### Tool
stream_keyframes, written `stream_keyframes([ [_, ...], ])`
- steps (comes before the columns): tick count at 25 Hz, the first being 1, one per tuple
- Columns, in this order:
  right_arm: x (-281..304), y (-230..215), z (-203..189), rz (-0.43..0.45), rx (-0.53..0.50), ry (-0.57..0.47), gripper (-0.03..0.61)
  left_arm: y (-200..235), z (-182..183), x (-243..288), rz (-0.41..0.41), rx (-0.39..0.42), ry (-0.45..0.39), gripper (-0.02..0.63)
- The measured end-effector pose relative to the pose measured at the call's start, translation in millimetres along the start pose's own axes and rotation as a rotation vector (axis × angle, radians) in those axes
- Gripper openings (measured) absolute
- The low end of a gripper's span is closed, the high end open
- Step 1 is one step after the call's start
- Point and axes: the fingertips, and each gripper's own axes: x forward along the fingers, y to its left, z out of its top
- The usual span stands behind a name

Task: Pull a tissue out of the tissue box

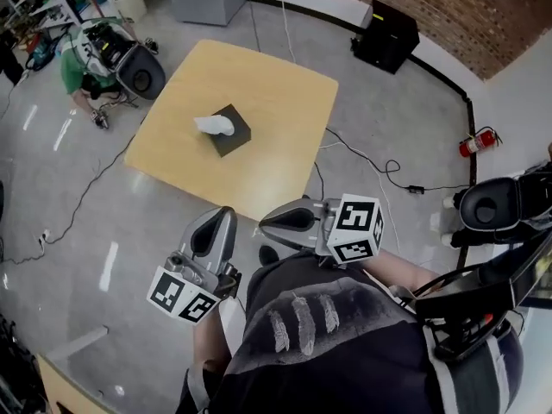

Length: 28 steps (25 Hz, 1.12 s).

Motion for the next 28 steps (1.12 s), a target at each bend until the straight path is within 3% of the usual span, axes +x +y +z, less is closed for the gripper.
stream_keyframes([
  [9, -1, -35, 8, 0.06, 0.067, -0.042, -0.002, 18, -1, 20, 0.084, 0.008, 0.044, -0.003],
  [16, -19, -70, 9, 0.05, 0.123, -0.069, -0.002, 32, -7, 52, 0.125, -0.011, 0.102, -0.003],
  [21, -37, -100, 18, 0.05, 0.155, -0.118, -0.002, 39, 0, 83, 0.144, 0.024, 0.145, -0.003],
  [28, -68, -146, 37, 0.103, 0.181, -0.157, -0.002, 47, 17, 134, 0.232, 0.059, 0.158, -0.003],
])
